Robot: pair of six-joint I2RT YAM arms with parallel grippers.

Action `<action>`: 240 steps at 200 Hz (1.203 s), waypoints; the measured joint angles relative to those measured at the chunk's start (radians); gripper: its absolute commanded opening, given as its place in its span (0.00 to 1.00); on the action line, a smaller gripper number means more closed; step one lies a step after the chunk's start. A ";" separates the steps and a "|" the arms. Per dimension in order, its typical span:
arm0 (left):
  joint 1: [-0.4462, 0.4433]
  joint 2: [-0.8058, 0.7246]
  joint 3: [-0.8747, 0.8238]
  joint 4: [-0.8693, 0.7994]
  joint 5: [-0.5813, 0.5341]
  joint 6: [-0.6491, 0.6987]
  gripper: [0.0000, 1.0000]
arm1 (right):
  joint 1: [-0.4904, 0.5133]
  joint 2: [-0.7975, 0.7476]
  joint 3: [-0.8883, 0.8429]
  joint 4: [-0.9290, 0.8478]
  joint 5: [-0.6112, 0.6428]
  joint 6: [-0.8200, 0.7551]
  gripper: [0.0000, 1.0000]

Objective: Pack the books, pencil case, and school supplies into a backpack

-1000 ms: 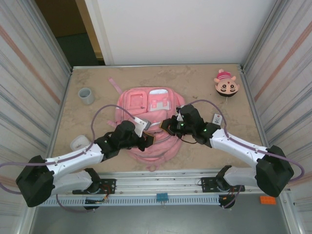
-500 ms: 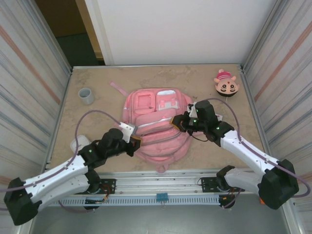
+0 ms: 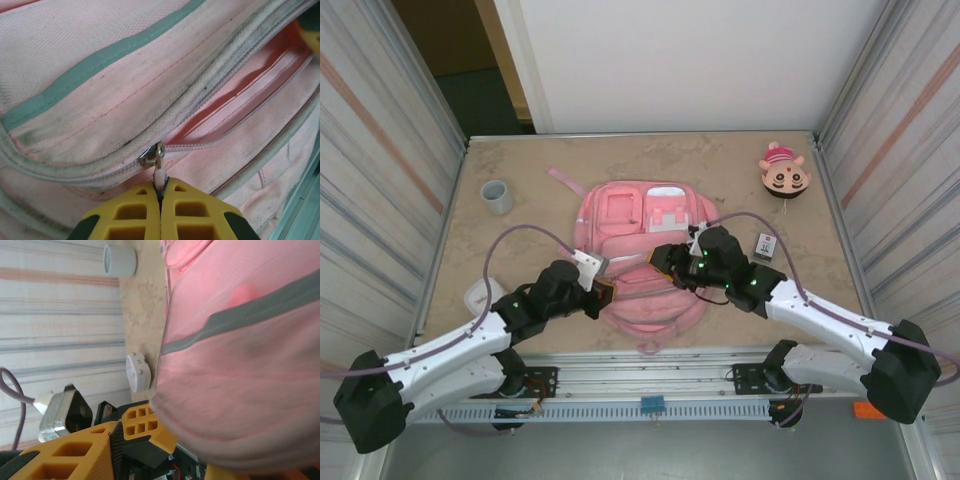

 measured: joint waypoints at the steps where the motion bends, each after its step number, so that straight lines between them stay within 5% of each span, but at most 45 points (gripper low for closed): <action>1: 0.000 0.001 0.001 0.001 0.001 0.000 0.00 | 0.004 0.002 0.000 0.002 0.004 0.001 0.44; 53: -0.001 0.011 0.018 0.040 0.037 0.008 0.00 | 0.049 0.101 0.001 0.049 0.109 0.034 0.45; 106: -0.001 -0.030 0.018 0.017 0.028 0.011 0.00 | 0.028 0.133 0.039 0.034 0.097 0.008 0.07; 162: -0.003 -0.104 0.007 -0.021 -0.046 0.034 0.00 | -0.155 0.044 0.047 -0.107 -0.085 -0.098 0.01; 182: -0.003 -0.123 0.003 -0.002 -0.057 0.043 0.00 | -0.210 0.025 0.066 -0.183 -0.143 -0.143 0.06; 215: -0.003 -0.114 -0.004 0.018 -0.058 0.055 0.00 | -0.227 0.005 0.074 -0.212 -0.143 -0.155 0.40; 240: -0.003 -0.064 -0.008 0.027 -0.048 0.058 0.00 | -0.159 0.005 0.052 -0.160 -0.071 -0.097 0.48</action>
